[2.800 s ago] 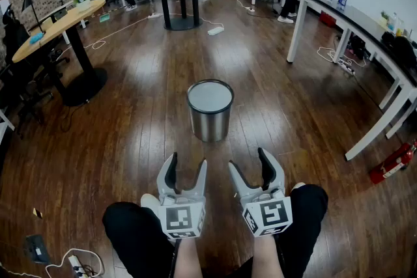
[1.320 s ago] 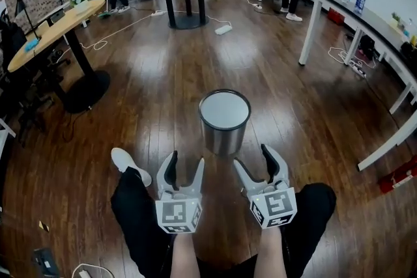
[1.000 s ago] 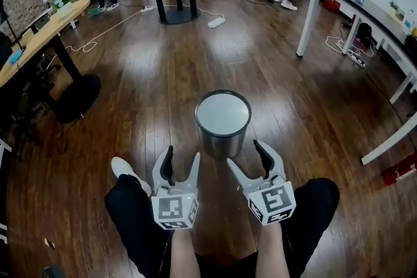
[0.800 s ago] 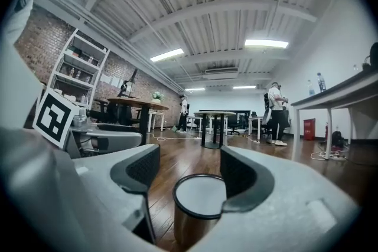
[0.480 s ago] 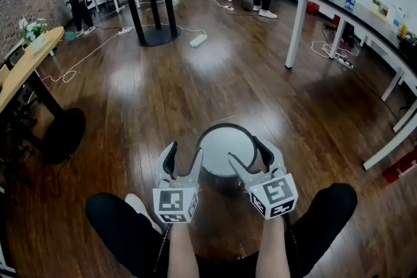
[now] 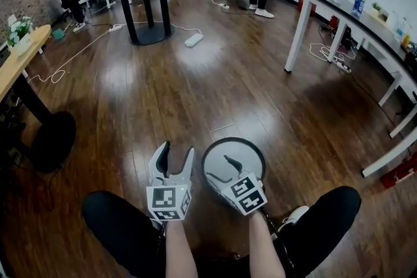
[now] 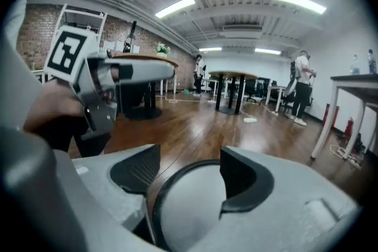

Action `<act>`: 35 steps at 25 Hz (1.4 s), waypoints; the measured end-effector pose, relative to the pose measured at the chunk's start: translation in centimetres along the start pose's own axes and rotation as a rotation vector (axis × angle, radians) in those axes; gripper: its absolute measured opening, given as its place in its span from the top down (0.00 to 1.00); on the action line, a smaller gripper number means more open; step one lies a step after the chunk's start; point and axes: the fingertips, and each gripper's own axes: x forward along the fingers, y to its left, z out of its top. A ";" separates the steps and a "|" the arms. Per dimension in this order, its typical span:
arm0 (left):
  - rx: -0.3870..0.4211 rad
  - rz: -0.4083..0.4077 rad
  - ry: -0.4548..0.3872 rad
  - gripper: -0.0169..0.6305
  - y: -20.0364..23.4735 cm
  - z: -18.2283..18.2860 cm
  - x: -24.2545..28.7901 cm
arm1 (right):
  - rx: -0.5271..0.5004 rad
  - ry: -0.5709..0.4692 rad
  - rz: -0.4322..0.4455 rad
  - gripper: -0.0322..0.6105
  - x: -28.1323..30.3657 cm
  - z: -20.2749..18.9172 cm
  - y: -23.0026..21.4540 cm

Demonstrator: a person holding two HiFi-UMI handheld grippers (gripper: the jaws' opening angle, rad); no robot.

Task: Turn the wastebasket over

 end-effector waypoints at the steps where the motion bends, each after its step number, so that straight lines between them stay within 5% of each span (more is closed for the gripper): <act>1: -0.004 0.007 0.002 0.52 0.6 -0.1 0.1 | 0.018 0.048 0.026 0.47 1.3 -1.2 0.9; 8: -0.058 0.040 0.041 0.52 2.6 -2.9 1.1 | 0.004 0.234 0.106 0.51 7.0 -6.3 5.2; 14: -0.079 0.058 0.070 0.52 3.1 -4.7 1.3 | -0.152 0.327 -0.039 0.69 8.4 -8.9 4.7; 18: -0.085 0.074 0.094 0.52 3.7 -5.5 1.1 | -0.174 0.339 -0.041 0.76 8.5 -8.6 4.8; 24: -0.103 0.129 0.104 0.53 5.8 -6.4 0.6 | -0.041 0.252 0.003 0.82 6.6 -6.0 1.5; 30: -0.109 0.114 0.123 0.53 5.1 -7.1 1.0 | 0.234 0.013 0.000 0.84 3.3 -2.0 -3.0; 35: -0.118 0.086 0.166 0.53 4.1 -8.7 1.3 | 0.574 -0.179 0.011 0.86 1.5 -4.2 -7.0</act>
